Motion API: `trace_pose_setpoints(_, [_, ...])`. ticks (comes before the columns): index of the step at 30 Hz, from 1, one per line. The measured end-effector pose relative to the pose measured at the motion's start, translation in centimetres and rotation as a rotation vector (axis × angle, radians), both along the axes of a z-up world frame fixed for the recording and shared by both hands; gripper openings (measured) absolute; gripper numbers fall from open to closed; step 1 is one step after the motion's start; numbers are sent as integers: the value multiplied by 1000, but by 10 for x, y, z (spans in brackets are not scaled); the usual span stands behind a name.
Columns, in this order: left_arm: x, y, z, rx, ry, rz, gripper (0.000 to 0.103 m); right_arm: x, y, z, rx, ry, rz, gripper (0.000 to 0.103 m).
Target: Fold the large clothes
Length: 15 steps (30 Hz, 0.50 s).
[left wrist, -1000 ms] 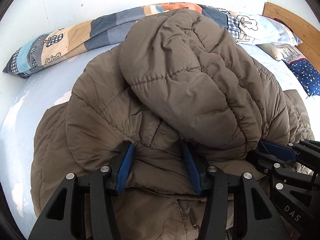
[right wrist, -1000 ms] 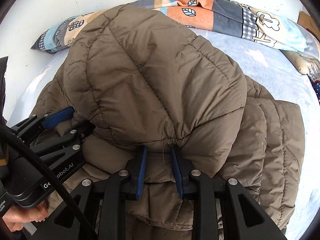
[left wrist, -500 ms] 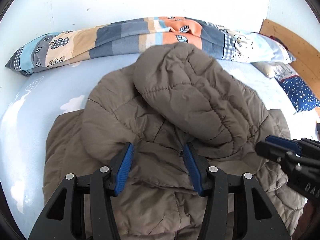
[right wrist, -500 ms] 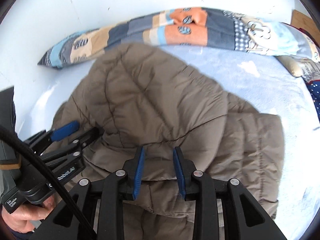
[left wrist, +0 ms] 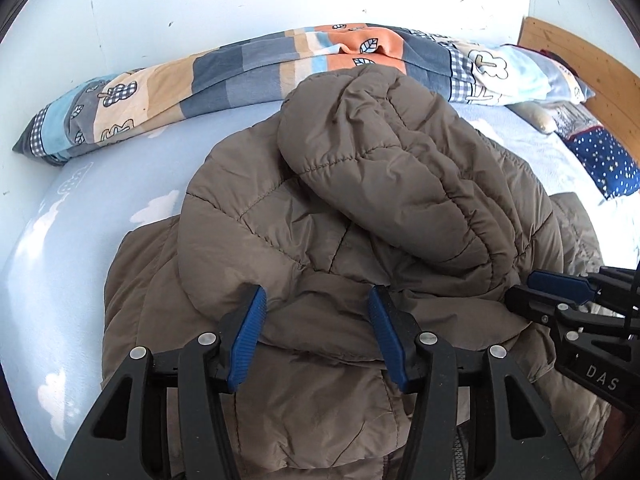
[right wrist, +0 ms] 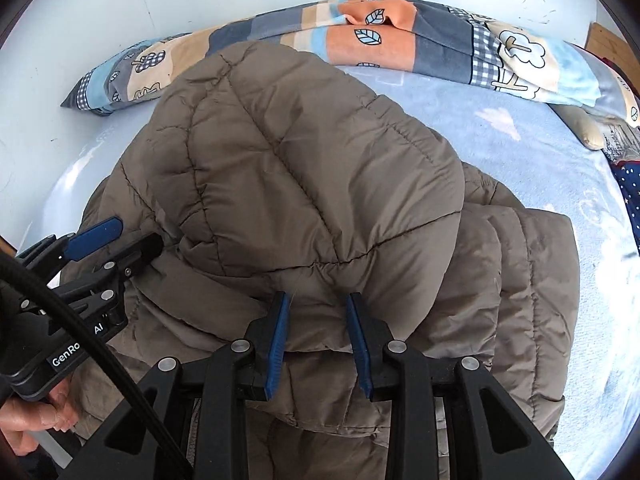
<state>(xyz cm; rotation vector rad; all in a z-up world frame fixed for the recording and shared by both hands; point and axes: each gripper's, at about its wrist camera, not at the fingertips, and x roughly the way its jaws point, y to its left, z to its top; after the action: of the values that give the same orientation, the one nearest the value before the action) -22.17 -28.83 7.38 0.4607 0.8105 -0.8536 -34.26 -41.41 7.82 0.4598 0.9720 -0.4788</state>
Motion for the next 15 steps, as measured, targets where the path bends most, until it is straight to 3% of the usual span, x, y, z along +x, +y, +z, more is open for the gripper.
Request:
trace_pose_setpoints(10, [-6, 0, 1, 23, -28, -12, 53, 3, 3, -5, -4, 19, 14, 33])
trace_pose_setpoints(15, [-4, 12, 21, -28, -25, 13, 53, -3, 6, 6, -2, -6, 14, 36])
